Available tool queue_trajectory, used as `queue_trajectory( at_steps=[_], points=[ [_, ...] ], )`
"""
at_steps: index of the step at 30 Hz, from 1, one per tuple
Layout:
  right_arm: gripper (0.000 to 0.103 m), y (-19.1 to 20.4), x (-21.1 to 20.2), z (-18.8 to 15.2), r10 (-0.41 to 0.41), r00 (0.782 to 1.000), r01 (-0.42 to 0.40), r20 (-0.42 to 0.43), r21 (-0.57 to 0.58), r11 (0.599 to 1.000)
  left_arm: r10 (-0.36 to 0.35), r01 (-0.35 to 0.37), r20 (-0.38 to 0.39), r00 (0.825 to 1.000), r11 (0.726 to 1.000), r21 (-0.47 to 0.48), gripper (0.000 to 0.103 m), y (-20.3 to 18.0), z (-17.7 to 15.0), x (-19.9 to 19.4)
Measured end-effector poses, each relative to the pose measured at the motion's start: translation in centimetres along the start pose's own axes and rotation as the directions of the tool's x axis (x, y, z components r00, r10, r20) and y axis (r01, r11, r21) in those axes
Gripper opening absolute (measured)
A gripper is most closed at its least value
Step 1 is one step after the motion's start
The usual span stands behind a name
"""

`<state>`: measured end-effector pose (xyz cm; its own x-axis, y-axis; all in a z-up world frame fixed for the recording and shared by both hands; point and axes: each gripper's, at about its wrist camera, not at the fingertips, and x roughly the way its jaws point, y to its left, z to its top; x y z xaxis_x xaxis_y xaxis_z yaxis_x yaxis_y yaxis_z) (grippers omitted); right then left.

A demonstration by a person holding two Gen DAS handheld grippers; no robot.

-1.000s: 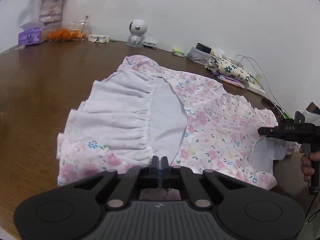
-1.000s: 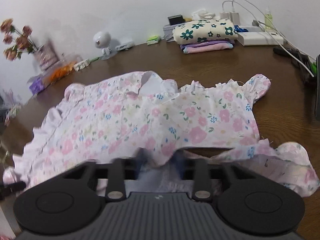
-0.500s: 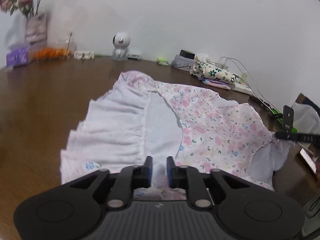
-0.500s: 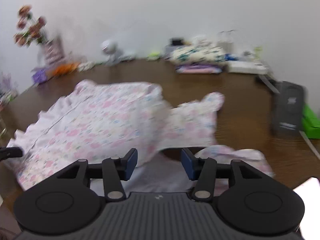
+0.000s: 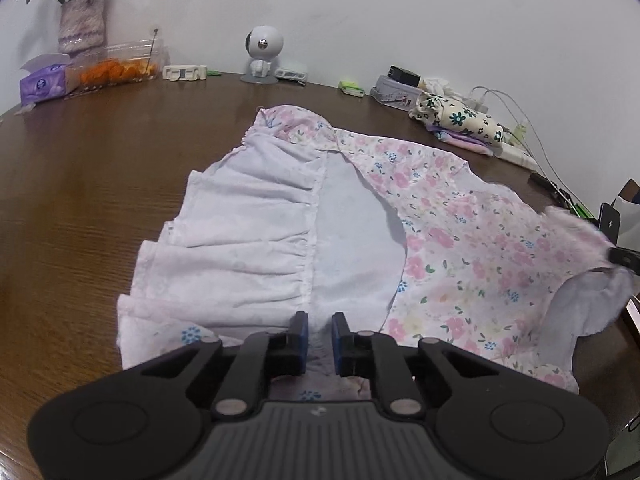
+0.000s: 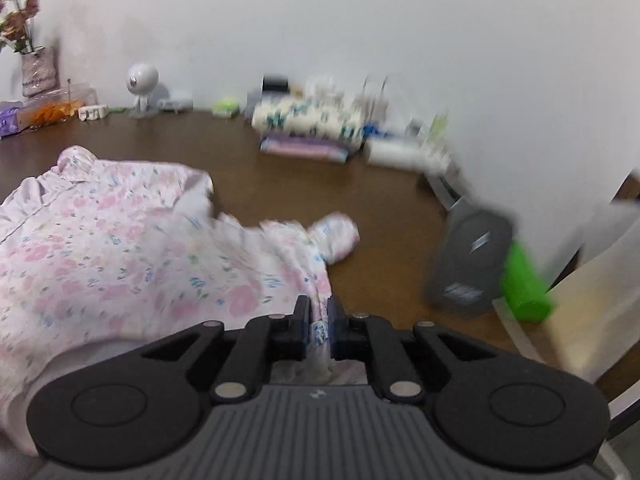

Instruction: Fold clothes

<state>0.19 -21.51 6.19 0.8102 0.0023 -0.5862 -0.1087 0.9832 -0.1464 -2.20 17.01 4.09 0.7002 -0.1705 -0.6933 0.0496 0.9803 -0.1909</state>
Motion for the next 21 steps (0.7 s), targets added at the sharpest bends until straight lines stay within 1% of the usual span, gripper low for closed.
queue_trajectory(
  at_steps=[2,4,6,7,8,9,10,11,12,13,14,15,16,18,19,20,21],
  points=[
    [0.009,0.9,-1.1,-0.9,0.001,1.0,-0.003,-0.022,-0.061,0.998,0.001,-0.001,0.001,1.0,1.0,0.002,0.011,0.0,0.0,0.0],
    [0.012,1.9,-0.4,-2.1,-0.026,0.996,0.017,-0.08,-0.119,0.993,-0.002,0.002,-0.001,1.0,1.0,0.003,0.011,0.5,0.1,0.0],
    [0.016,1.9,0.0,-2.8,-0.056,0.993,0.044,-0.103,-0.118,0.992,-0.007,0.007,-0.001,1.0,1.0,-0.003,0.011,0.9,0.2,-0.2],
    [0.016,1.7,-0.6,-2.6,-0.052,0.995,0.044,-0.084,-0.099,0.994,-0.009,0.009,0.0,1.0,1.0,-0.007,0.011,1.1,0.3,-0.4],
    [0.019,1.6,-1.5,-2.2,-0.029,0.998,0.025,-0.049,-0.079,0.997,-0.01,0.01,0.015,1.0,1.0,-0.01,0.013,1.4,0.4,-0.7],
    [0.024,1.4,-2.6,-1.8,0.01,1.0,-0.011,-0.012,-0.063,0.998,-0.008,0.008,0.038,0.999,1.0,-0.011,0.017,1.6,0.5,-1.2],
    [0.028,1.5,-3.6,-1.5,0.065,0.998,-0.064,0.021,-0.05,0.997,-0.006,0.006,0.055,0.998,1.0,-0.002,0.027,1.7,0.6,-1.6],
    [0.032,1.8,-4.2,-1.1,0.141,0.989,-0.139,0.033,-0.042,0.989,-0.015,0.014,0.076,0.997,1.0,0.023,0.036,1.7,0.6,-2.1],
    [0.032,2.2,-4.5,-1.0,0.225,0.974,-0.224,0.03,-0.031,0.974,-0.035,0.029,0.101,0.994,0.998,0.06,0.04,1.7,0.6,-2.7],
    [0.032,3.1,-4.3,-1.0,0.311,0.95,-0.311,0.019,-0.017,0.95,-0.054,0.043,0.114,0.992,0.995,0.095,0.048,1.7,0.4,-3.1],
    [0.031,4.0,-4.2,-1.0,0.385,0.923,-0.385,0.009,-0.007,0.923,-0.074,0.06,0.109,0.991,0.99,0.127,0.055,1.7,0.0,-3.1],
    [0.031,5.2,-3.8,-1.1,0.423,0.906,-0.423,-0.005,-0.014,0.906,-0.094,0.077,0.102,0.99,0.984,0.159,0.058,1.8,-0.3,-3.2],
    [0.03,6.6,-3.4,-1.3,0.447,0.894,-0.448,-0.014,-0.027,0.894,-0.112,0.094,0.093,0.989,0.978,0.186,0.061,1.9,-0.6,-3.2],
    [0.025,8.8,-2.1,-1.6,0.449,0.892,-0.451,-0.043,-0.046,0.891,-0.139,0.127,0.054,0.989,0.976,0.176,0.06,2.4,-1.3,-2.7],
    [0.025,9.4,-1.4,-1.7,0.445,0.894,-0.448,-0.055,-0.047,0.893,-0.143,0.135,0.035,0.989,0.977,0.168,0.056,2.4,-1.5,-2.4],
    [0.024,10.0,-0.8,-1.9,0.443,0.894,-0.446,-0.067,-0.046,0.894,-0.142,0.135,0.027,0.99,0.976,0.171,0.049,2.3,-1.8,-2.3],
    [0.024,10.3,-0.4,-2.1,0.443,0.893,-0.447,-0.084,-0.041,0.894,-0.14,0.134,0.021,0.99,0.976,0.173,0.048,2.2,-2.0,-2.2]
  ],
)
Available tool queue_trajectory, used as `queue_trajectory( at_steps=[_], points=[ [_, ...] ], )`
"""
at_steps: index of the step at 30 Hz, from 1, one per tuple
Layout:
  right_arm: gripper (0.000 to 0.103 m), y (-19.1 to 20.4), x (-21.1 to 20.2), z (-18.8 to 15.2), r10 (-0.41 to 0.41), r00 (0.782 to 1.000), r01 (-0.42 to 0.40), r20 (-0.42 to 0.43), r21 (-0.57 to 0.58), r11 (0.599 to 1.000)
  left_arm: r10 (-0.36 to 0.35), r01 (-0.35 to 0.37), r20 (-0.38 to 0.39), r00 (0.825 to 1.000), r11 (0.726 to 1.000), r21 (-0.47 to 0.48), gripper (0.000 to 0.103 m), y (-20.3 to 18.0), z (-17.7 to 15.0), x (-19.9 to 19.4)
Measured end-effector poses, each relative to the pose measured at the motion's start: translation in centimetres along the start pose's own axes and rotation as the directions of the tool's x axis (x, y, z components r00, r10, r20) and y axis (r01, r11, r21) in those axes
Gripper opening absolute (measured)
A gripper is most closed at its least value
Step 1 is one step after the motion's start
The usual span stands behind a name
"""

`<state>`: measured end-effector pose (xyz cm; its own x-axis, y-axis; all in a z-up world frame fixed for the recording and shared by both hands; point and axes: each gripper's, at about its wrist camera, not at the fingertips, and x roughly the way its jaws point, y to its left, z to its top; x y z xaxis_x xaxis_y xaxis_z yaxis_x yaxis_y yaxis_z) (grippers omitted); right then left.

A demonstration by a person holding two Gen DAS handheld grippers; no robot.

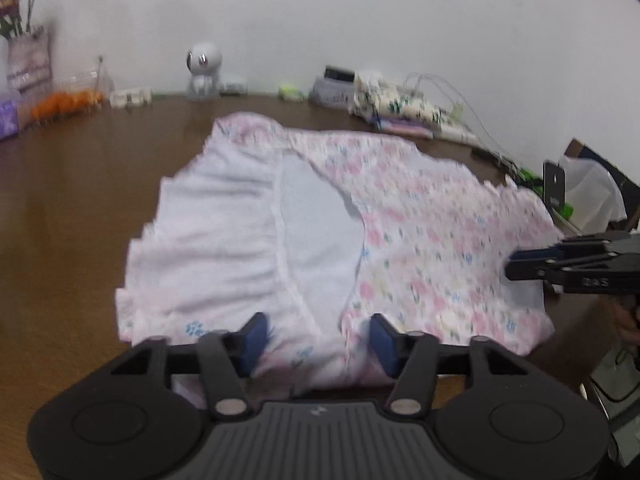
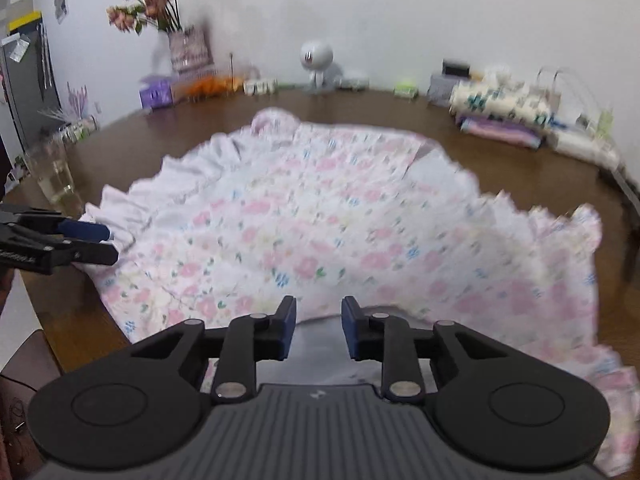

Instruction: Fold clothes

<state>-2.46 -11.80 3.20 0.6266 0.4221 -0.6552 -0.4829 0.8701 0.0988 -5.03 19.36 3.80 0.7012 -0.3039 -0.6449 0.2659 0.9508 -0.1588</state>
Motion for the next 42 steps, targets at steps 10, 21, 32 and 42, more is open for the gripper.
queue_trajectory(
  at_steps=[10,21,32,42],
  points=[
    [0.024,-4.1,-1.1,-1.5,-0.221,0.975,0.221,-0.008,0.039,0.975,-0.078,0.081,-0.04,0.996,0.995,0.057,0.045,-3.7,-1.1,-0.8],
    [0.065,0.2,-6.3,-5.7,0.224,0.967,-0.202,0.118,-0.173,0.964,-0.118,0.107,0.031,0.993,0.965,0.24,0.071,-3.0,-2.5,-2.7],
    [0.006,0.3,-4.9,-7.3,0.22,0.974,-0.202,0.058,-0.229,0.952,-0.173,0.165,-0.003,0.985,0.931,0.325,0.008,-1.5,-3.3,-2.3],
    [0.001,-3.7,-5.7,-3.4,0.243,0.954,-0.214,0.177,-0.169,0.962,-0.202,0.159,0.045,0.978,0.873,0.461,0.003,-0.6,3.0,-1.9]
  ],
)
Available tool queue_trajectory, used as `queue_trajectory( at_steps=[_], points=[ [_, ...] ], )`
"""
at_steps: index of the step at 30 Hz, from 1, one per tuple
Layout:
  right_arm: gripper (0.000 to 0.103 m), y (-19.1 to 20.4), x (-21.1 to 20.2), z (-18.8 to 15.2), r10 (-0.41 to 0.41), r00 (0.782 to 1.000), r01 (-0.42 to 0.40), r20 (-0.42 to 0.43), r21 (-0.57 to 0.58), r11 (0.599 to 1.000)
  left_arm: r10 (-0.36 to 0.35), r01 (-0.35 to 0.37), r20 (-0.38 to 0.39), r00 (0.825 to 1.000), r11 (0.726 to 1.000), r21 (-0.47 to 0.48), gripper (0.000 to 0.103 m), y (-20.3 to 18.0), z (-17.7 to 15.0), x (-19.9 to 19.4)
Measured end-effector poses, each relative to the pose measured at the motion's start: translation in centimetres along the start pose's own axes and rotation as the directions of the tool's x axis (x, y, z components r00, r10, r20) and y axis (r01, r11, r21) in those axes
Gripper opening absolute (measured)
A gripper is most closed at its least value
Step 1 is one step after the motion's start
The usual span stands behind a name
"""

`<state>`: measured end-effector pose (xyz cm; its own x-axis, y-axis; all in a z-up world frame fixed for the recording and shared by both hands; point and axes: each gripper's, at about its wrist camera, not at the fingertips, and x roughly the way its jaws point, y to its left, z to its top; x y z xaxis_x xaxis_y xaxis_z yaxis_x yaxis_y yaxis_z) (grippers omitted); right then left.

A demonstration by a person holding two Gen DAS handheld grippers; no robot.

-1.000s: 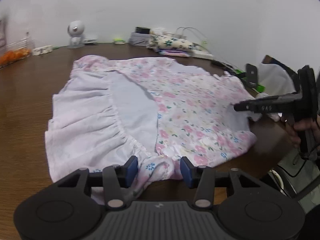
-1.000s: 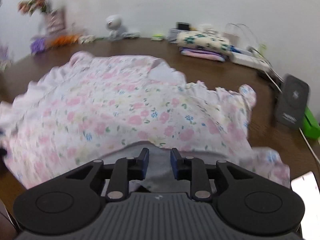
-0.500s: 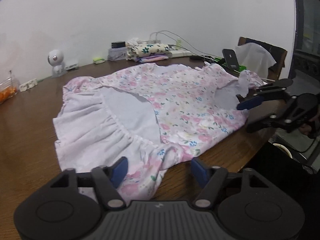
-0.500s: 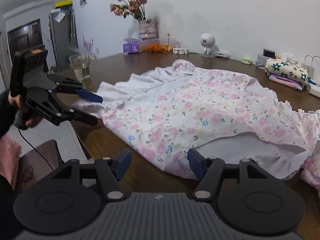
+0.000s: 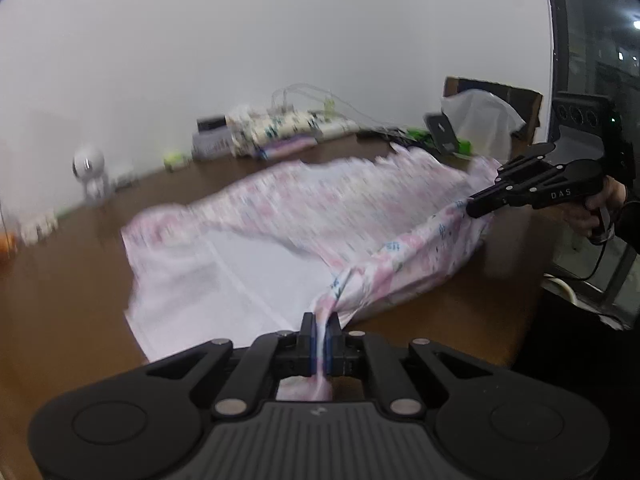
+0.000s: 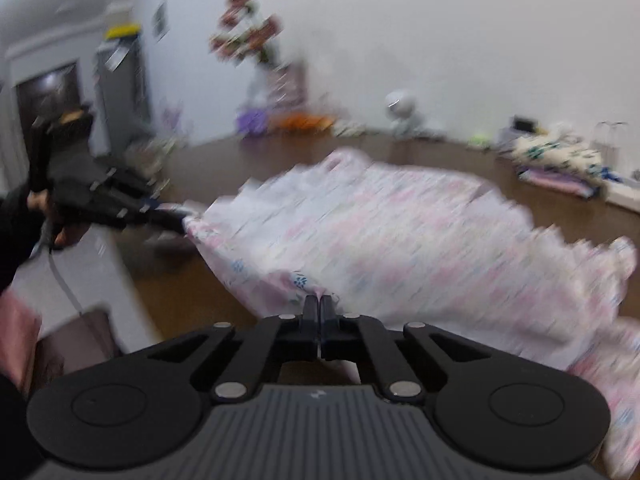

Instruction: Fold clothes

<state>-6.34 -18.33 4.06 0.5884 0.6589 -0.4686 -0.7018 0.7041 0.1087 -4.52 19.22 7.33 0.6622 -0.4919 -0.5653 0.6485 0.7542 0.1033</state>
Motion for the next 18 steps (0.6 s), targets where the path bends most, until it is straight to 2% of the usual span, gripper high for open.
queue_trajectory(
  at_steps=[3,6,8,10,12,13,14,15,16,17,18],
  points=[
    [0.001,-2.1,1.9,2.6,-0.047,0.999,0.048,0.002,-0.001,0.999,0.04,-0.04,0.013,0.999,0.998,0.041,0.003,2.0,2.9,2.5],
    [0.001,-3.2,4.8,4.9,-0.104,0.993,0.102,-0.047,-0.041,0.994,0.057,-0.056,-0.064,0.996,0.998,0.017,0.005,4.1,5.0,6.7],
    [0.002,-3.6,7.4,5.6,-0.148,0.984,0.143,-0.1,-0.055,0.988,0.065,-0.072,-0.102,0.993,0.995,-0.065,0.017,5.8,5.4,8.1],
    [0.006,-4.3,9.8,5.5,-0.217,0.961,0.21,-0.172,-0.058,0.976,0.071,-0.087,-0.103,0.992,0.985,-0.151,0.024,7.3,5.3,8.1],
    [0.013,-4.9,10.9,5.3,-0.268,0.942,0.264,-0.201,-0.051,0.963,0.078,-0.091,-0.07,0.995,0.974,-0.208,0.035,7.8,4.8,6.8],
    [0.016,-5.2,10.4,5.4,-0.266,0.945,0.266,-0.19,-0.028,0.964,0.076,-0.085,-0.05,0.996,0.969,-0.23,0.05,7.8,4.5,5.9],
    [0.029,-5.4,9.4,5.5,-0.26,0.952,0.263,-0.159,0.001,0.965,0.078,-0.086,-0.039,0.996,0.964,-0.251,0.062,7.6,3.9,5.1],
    [0.042,-5.6,8.1,5.6,-0.264,0.956,0.269,-0.127,0.02,0.963,0.089,-0.097,-0.043,0.995,0.958,-0.269,0.067,7.3,3.3,4.5],
    [0.043,-5.6,6.3,5.7,-0.275,0.956,0.279,-0.099,0.031,0.96,0.097,-0.109,-0.055,0.994,0.955,-0.277,0.073,7.1,2.9,4.2],
    [0.045,-5.6,4.6,5.7,-0.285,0.956,0.288,-0.075,0.032,0.957,0.105,-0.121,-0.071,0.992,0.952,-0.281,0.073,6.8,2.2,4.0],
    [0.053,-5.6,2.6,5.4,-0.291,0.955,0.293,-0.05,0.033,0.956,0.114,-0.135,-0.088,0.99,0.948,-0.287,0.073,6.5,1.6,4.0]
  ],
)
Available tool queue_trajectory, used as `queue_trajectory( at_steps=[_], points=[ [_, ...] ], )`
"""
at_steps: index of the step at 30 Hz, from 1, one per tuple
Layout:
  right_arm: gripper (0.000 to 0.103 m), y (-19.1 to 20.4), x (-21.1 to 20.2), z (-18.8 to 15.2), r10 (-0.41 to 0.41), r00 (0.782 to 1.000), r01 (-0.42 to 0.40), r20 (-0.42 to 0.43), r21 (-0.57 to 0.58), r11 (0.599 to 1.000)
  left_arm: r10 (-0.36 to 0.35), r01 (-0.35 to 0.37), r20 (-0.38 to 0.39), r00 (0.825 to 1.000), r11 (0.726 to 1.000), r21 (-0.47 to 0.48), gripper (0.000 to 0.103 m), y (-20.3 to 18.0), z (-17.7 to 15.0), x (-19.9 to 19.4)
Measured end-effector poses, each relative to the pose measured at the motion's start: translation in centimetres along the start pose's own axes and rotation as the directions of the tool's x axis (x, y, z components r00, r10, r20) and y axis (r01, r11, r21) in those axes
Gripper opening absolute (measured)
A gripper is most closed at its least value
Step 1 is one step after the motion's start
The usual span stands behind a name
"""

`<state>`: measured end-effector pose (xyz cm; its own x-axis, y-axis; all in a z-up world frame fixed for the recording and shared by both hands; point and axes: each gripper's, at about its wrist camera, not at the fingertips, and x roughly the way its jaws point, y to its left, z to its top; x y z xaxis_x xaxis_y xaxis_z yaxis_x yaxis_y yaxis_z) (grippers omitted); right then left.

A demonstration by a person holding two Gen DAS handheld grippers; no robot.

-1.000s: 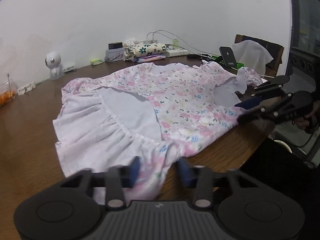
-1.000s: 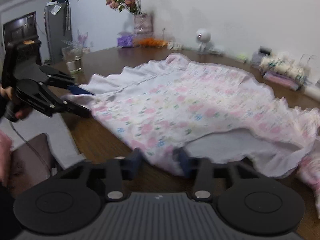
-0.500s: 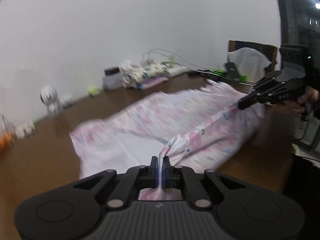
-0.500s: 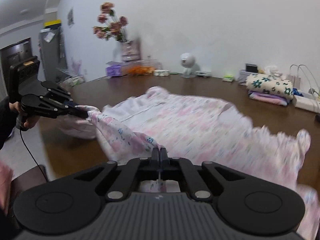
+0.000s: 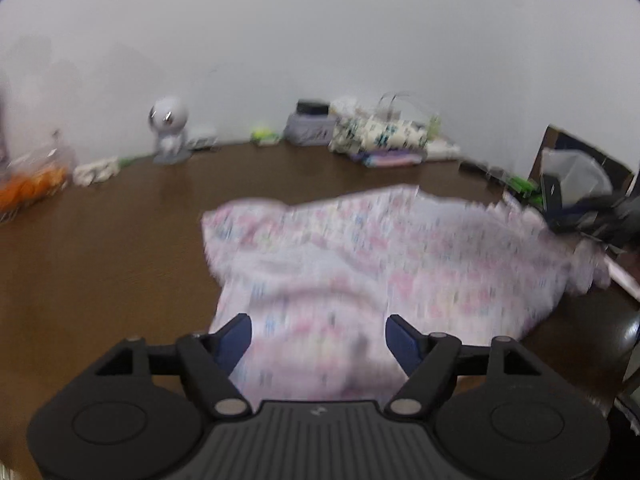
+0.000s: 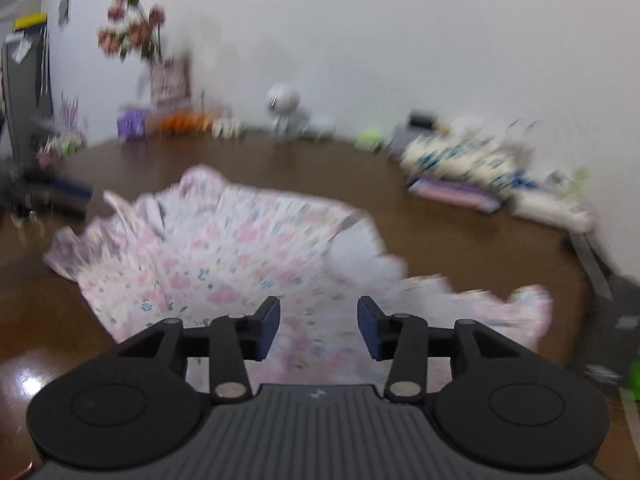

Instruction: Fold clothes

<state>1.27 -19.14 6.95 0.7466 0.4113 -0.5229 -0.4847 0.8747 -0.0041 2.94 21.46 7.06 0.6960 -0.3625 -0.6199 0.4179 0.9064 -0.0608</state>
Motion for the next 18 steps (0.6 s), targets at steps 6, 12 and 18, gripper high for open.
queue_trajectory(
  at_steps=[6,12,18],
  points=[
    [0.073,-3.9,-7.9,-5.4,-0.016,0.999,0.018,-0.035,0.044,0.999,0.048,-0.057,-0.06,0.997,0.984,-0.166,0.068,1.1,-2.7,1.0],
    [0.035,-4.8,-5.3,-8.4,-0.104,0.988,0.112,-0.113,0.073,0.991,0.118,-0.131,-0.065,0.991,0.961,-0.242,0.005,1.2,-3.1,1.2],
    [0.006,-5.3,-4.6,-7.3,-0.084,0.993,0.095,-0.083,0.136,0.986,0.209,-0.215,-0.054,0.977,0.933,-0.289,0.001,0.8,-4.5,-1.3]
  ],
)
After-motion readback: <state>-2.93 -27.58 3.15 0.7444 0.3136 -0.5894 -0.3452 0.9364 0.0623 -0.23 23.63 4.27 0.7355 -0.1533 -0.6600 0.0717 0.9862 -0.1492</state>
